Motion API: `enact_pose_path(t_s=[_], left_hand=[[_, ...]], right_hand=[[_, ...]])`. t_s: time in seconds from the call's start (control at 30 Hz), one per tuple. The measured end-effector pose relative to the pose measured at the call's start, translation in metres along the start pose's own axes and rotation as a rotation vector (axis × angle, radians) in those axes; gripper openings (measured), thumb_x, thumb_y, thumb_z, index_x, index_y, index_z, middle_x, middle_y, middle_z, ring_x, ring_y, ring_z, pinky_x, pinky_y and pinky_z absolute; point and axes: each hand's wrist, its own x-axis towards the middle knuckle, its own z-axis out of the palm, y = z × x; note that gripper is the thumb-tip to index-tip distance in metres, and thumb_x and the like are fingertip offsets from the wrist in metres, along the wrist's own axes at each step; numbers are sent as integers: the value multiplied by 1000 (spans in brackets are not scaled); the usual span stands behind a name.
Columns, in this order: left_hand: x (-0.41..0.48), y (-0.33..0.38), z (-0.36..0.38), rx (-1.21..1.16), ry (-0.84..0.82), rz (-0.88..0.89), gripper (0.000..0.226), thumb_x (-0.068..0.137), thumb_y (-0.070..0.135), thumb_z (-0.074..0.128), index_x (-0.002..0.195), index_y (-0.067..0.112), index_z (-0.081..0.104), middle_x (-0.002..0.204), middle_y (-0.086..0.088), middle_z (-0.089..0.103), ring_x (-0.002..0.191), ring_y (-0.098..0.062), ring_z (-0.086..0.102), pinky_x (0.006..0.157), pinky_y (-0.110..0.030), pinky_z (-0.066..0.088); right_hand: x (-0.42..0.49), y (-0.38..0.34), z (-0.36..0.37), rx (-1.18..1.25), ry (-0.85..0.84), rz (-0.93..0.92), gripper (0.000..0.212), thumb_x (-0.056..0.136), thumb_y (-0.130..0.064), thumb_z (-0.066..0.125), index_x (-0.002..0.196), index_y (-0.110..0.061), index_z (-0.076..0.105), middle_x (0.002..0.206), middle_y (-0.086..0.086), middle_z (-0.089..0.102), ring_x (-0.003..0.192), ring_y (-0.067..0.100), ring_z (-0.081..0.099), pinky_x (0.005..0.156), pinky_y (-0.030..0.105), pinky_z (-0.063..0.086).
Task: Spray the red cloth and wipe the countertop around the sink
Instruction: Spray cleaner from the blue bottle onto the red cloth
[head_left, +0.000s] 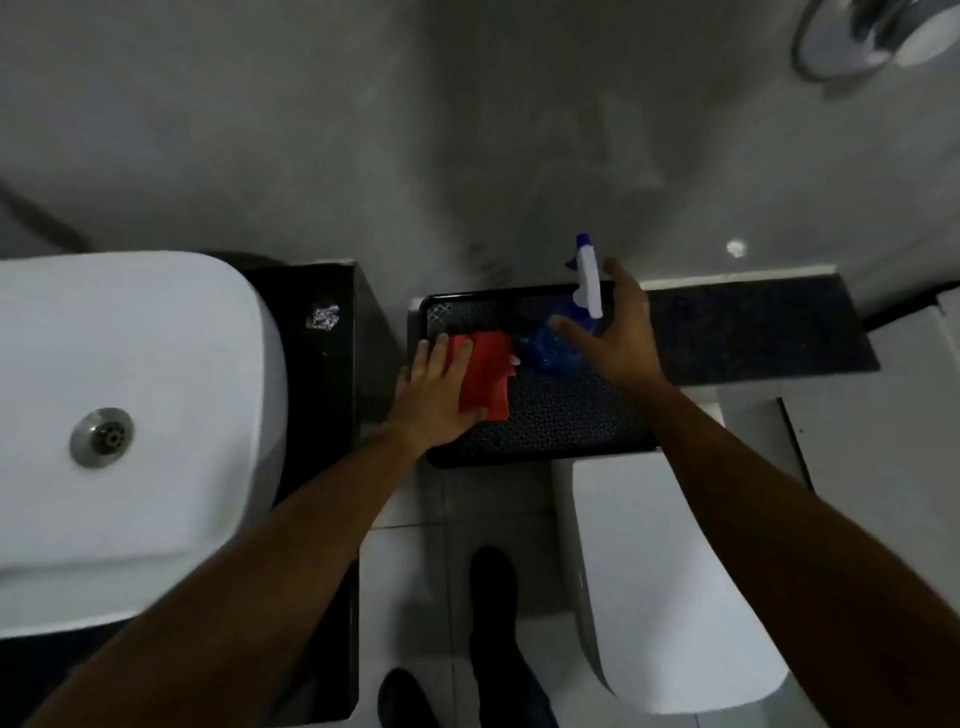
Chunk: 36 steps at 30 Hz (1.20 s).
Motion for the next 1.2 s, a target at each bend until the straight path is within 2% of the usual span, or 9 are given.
enact_pose_path(t_s=[0.1, 0.23, 0.33, 0.47, 0.63, 0.8, 0.9, 0.97, 1.2], left_hand=[[9, -8, 16, 26, -10, -60, 102, 87, 59, 60, 158, 26, -5, 167, -12, -3, 153, -39, -3, 119, -62, 19], [18, -21, 32, 48, -48, -71, 97, 90, 55, 59, 158, 24, -3, 167, -12, -5, 153, -39, -4, 118, -63, 21], [20, -24, 39, 54, -56, -75, 95, 91, 53, 58, 158, 23, -2, 167, -13, -3, 153, -39, -3, 118, -62, 19], [22, -24, 42, 29, -52, -92, 94, 92, 52, 59, 158, 23, -2, 167, -12, -2, 153, -37, -2, 119, -61, 15], [23, -27, 42, 60, -37, -83, 95, 91, 53, 59, 158, 19, 1, 167, -14, 2, 153, -37, 0, 120, -59, 17], [20, -28, 44, 102, -84, -99, 103, 87, 58, 61, 158, 20, -2, 167, -13, 0, 153, -36, -1, 120, -60, 17], [12, -28, 49, 95, -62, -90, 106, 83, 56, 68, 158, 20, 2, 167, -14, 3, 153, -36, 2, 119, -62, 19], [9, -30, 51, 87, -51, -77, 106, 82, 55, 69, 158, 19, 3, 166, -14, 4, 153, -37, 3, 118, -62, 20], [1, -33, 58, 80, -66, -74, 109, 82, 58, 68, 158, 19, 1, 167, -13, 0, 153, -36, 2, 119, -62, 19]], right_hand=[[17, 11, 17, 160, -81, 70, 70, 72, -50, 79, 129, -25, 48, 102, -11, 63, 94, 12, 62, 82, 35, 55], [35, 31, 35, 275, -91, 212, 50, 76, -34, 76, 120, -21, 56, 78, 0, 68, 75, 20, 68, 71, 38, 58], [44, 37, 41, 238, -80, 183, 13, 77, -23, 66, 85, -14, 60, 68, 6, 64, 65, 23, 64, 61, 43, 56], [52, 33, 39, 214, -107, 148, 14, 82, -6, 60, 74, 5, 56, 74, 29, 62, 67, 39, 61, 61, 50, 53], [61, -2, 21, 152, -307, 151, 16, 74, -11, 64, 79, 4, 59, 74, 23, 64, 64, 25, 60, 60, 40, 50], [24, -27, 25, 148, -740, 283, 54, 67, 1, 62, 115, -23, 63, 124, 5, 65, 95, 19, 67, 74, 34, 59], [-8, -18, 41, -66, -876, 428, 27, 66, -6, 65, 92, -1, 69, 89, 16, 74, 73, 23, 70, 65, 36, 55], [-20, -7, 47, -91, -865, 494, 19, 67, -10, 66, 82, 2, 67, 72, 20, 71, 62, 26, 67, 63, 37, 53], [-33, 1, 58, -111, -776, 552, 26, 53, -19, 69, 75, -4, 68, 71, 12, 70, 68, 25, 67, 64, 36, 56]])
